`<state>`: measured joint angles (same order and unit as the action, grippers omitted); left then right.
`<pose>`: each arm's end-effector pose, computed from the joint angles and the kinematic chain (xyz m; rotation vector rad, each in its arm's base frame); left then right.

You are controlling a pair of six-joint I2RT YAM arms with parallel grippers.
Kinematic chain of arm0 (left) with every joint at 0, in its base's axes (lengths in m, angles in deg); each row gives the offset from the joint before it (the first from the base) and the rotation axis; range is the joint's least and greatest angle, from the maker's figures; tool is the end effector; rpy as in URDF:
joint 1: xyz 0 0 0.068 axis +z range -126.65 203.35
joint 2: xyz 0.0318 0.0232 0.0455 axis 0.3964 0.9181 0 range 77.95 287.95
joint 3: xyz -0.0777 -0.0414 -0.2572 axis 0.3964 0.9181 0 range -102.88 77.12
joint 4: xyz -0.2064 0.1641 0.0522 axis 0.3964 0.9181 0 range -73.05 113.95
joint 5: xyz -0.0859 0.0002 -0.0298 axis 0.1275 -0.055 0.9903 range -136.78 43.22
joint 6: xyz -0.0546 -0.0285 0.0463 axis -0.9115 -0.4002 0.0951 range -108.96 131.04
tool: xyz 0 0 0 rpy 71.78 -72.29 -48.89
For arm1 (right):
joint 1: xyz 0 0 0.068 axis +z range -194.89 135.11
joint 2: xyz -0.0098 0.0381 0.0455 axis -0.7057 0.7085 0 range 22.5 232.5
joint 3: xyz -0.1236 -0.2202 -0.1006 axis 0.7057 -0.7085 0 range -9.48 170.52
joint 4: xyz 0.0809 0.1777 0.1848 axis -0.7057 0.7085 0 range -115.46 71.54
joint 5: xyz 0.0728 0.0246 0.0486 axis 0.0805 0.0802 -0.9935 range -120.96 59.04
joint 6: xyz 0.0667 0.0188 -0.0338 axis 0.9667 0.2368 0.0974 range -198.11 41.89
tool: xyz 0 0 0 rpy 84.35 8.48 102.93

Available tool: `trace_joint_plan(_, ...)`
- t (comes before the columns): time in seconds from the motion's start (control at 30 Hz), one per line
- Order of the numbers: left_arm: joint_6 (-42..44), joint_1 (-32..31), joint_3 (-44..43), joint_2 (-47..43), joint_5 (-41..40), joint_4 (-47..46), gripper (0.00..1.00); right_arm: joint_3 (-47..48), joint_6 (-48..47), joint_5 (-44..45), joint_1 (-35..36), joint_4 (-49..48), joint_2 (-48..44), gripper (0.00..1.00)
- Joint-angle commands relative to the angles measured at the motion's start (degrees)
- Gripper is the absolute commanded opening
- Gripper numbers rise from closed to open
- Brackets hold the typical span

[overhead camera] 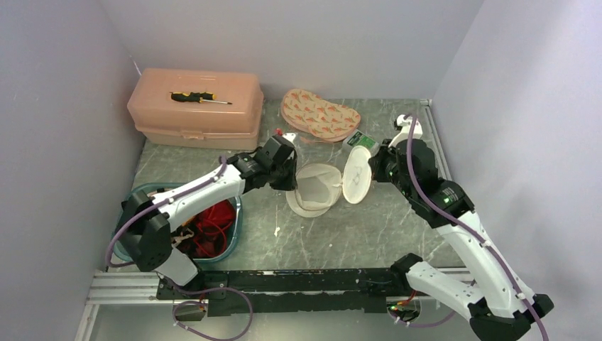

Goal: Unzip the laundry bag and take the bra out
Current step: Place the laundry bag at the center of the board.

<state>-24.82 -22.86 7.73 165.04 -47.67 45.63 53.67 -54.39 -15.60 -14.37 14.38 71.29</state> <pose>0.2513 -0.2607 0.2554 0.2163 2.4736 -0.6377 0.1818 0.0870 0.3731 0.0516 2.0138 0.3367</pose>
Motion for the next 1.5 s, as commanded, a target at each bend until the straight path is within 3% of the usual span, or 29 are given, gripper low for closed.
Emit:
trace_joint_plan(0.0,3.79,0.03,-11.89,-8.0,-1.15,-3.34,0.03,14.09,-4.47,1.77,-0.02,-3.64,-1.35,0.0)
trace_joint_plan(0.13,5.09,0.0,-10.97,-10.77,-3.33,-6.0,0.03,17.94,-5.4,1.72,-0.03,-3.43,-0.86,0.0)
trace_joint_plan(0.23,0.99,0.12,-1.57,-9.0,-3.79,-6.21,0.03,8.76,-3.33,1.57,-0.02,-5.1,-2.8,0.0)
trace_joint_plan(0.33,-5.0,0.96,7.28,-2.67,1.07,-7.4,0.03,-3.56,0.89,0.69,-0.11,-6.2,-3.79,0.0)
trace_joint_plan(0.4,-6.74,1.75,8.28,0.94,5.51,-7.93,0.03,-6.14,2.07,-0.33,-0.09,-6.32,-3.2,0.0)
trace_joint_plan(0.53,-2.53,1.84,-0.96,-4.08,4.24,-7.17,0.03,1.64,-1.34,0.98,-0.1,-6.98,-4.66,0.0)
trace_joint_plan(0.63,-0.6,1.82,-2.91,-10.72,1.42,-13.04,0.03,9.56,-3.87,1.17,-0.11,-6.79,-4.86,0.0)
trace_joint_plan(0.77,-2.85,1.63,3.52,-14.77,0.97,-18.01,0.03,8.21,-3.23,0.71,-0.1,-8.15,-5.91,0.0)
trace_joint_plan(0.87,-8.97,1.71,11.08,-11.08,-0.61,-17.82,0.03,-0.33,-0.32,1.57,-0.09,-8.54,-5.84,0.0)
trace_joint_plan(1.03,-16.41,1.26,19.16,-3.41,6.1,-24.63,0.03,-6.97,2.1,3.37,-0.06,-7.35,-5.03,0.0)
trace_joint_plan(1.47,-12.41,0.6,13.21,-9.41,2.45,-27.89,0.03,9.31,-4.09,12.22,-0.02,1.57,-3.24,0.0)
